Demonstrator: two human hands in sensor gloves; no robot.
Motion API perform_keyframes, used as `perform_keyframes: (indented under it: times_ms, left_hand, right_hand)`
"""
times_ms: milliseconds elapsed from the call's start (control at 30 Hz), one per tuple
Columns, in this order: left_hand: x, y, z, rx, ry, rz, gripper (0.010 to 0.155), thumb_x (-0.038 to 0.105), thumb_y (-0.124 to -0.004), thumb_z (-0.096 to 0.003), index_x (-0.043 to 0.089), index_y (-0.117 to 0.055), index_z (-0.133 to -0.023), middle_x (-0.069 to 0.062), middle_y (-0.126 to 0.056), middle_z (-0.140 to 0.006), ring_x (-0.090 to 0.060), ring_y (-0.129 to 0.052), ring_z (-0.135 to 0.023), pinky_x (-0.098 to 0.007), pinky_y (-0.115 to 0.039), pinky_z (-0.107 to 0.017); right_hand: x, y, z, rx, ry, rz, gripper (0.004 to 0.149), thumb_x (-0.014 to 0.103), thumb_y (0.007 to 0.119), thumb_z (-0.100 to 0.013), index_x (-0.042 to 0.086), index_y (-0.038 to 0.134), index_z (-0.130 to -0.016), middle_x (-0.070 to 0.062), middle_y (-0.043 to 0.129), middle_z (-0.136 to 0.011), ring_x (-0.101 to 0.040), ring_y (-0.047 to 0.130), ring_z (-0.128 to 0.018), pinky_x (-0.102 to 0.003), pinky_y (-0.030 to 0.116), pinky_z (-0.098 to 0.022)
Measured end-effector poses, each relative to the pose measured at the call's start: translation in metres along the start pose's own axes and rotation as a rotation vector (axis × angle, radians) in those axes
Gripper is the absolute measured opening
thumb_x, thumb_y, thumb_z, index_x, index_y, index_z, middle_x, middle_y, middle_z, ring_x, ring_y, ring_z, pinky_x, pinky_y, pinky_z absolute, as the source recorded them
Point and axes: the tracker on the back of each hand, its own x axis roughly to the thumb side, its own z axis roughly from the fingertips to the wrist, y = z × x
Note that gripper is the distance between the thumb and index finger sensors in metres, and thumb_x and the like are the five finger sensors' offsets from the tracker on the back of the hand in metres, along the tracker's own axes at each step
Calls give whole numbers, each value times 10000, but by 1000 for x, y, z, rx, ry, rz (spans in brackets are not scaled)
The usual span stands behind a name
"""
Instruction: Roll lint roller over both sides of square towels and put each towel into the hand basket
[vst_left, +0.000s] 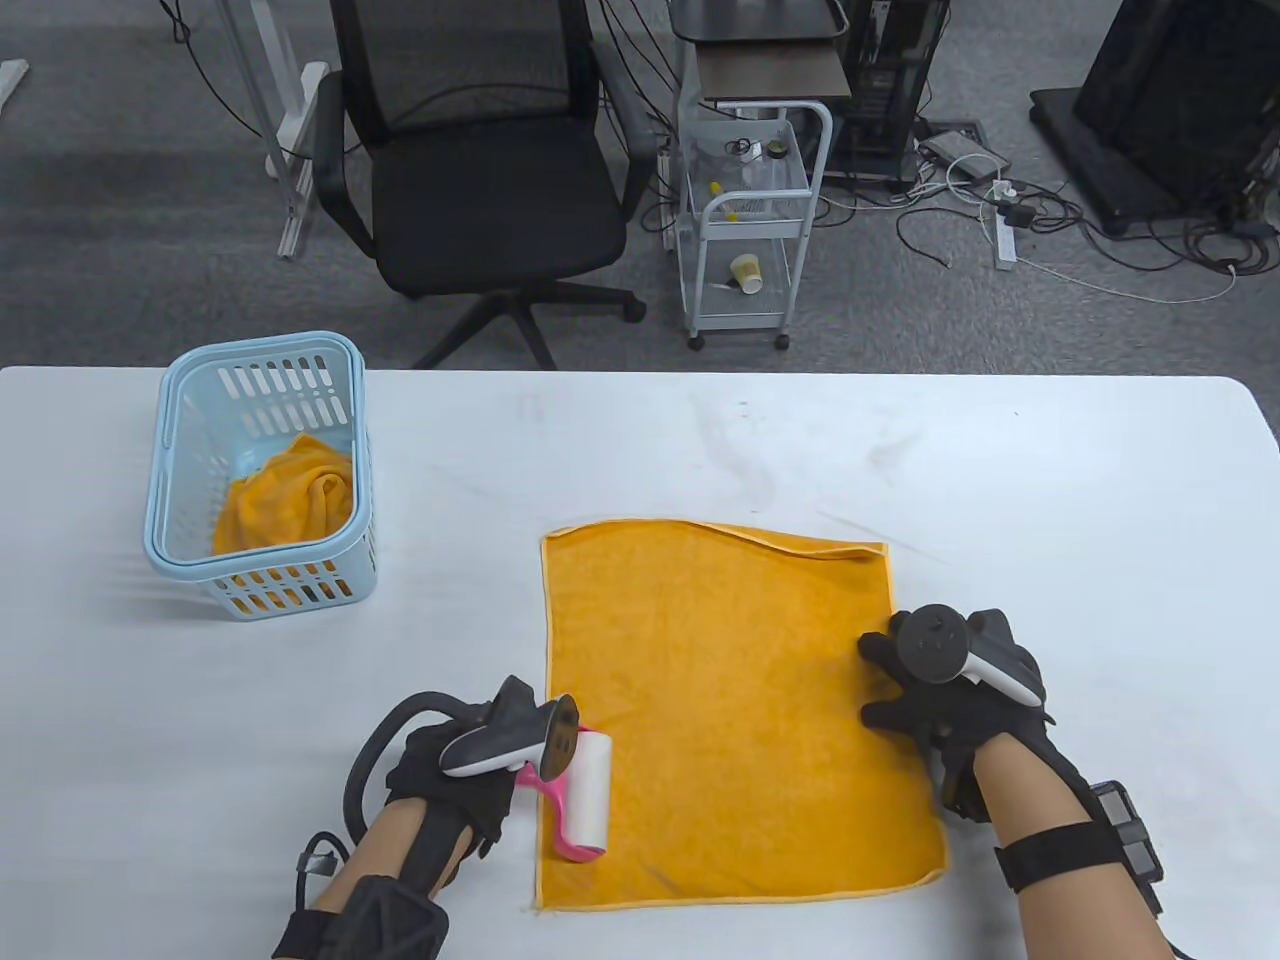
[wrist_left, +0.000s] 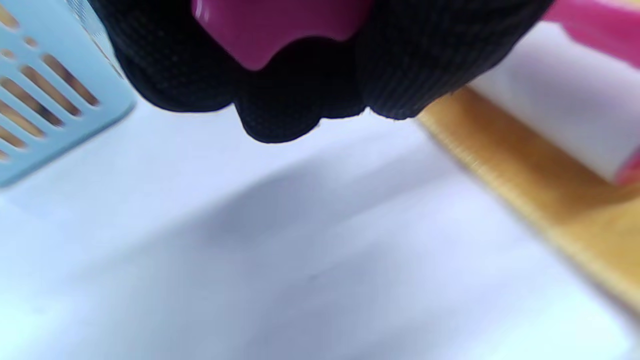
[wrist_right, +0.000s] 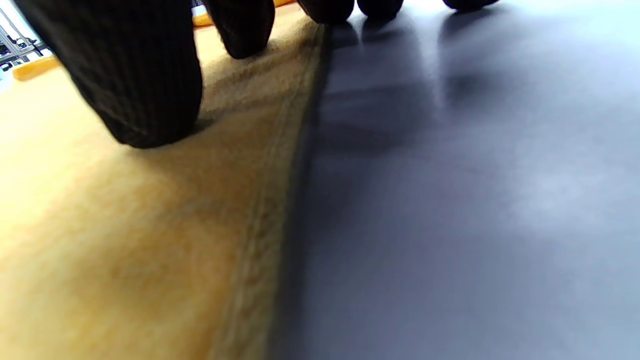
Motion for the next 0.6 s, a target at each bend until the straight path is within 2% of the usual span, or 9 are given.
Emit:
perform_keyframes:
  times_ms: [167, 267, 367, 500, 600]
  left_hand:
    - [41, 26, -32, 80, -177, 181, 533, 386, -858, -513, 357, -572, -963, 35, -809, -922, -233, -1001, -672, -448, -909, -483]
    - [73, 38, -53, 122, -230, 181, 554, 397, -850, -510, 347, -552, -973, 29, -798, -931, -229, -1002, -673, -428, -919, -480]
    - [93, 40, -70, 158, -243, 163, 560, 409, -836, -507, 346, -538, -977, 28, -786, -940, -232, -995, -688, -425, -915, -489]
    - [85, 37, -77, 156, -160, 44, 514, 400, -830, -505, 378, -571, -948, 57, -795, -942, -241, -982, -733, -467, -876, -536]
    - [54, 33, -72, 81, -50, 20, 448, 352, -849, -516, 393, -627, -903, 55, -824, -918, -255, -986, -734, -507, -857, -552]
  right_hand:
    - [0, 0, 0, 0, -1, -5, 797, 509, 879, -462, 262, 492, -1113, -167, 306, -1163, -489, 318, -1058, -730, 427, -686]
    - [0, 0, 0, 0, -1, -8, 797, 509, 880, -461, 263, 492, -1113, -166, 302, -1164, -488, 314, -1059, -731, 424, -687]
    - [0, 0, 0, 0, -1, -7, 798, 509, 880, -462, 264, 490, -1114, -165, 300, -1164, -488, 312, -1059, -731, 422, -688]
    - [0, 0, 0, 0, -1, -7, 796, 508, 880, -463, 264, 491, -1113, -164, 300, -1164, -486, 311, -1059, -731, 419, -688]
    - [0, 0, 0, 0, -2, -10, 797, 508, 880, -463, 264, 491, -1114, -165, 299, -1164, -487, 309, -1060, -730, 421, -687]
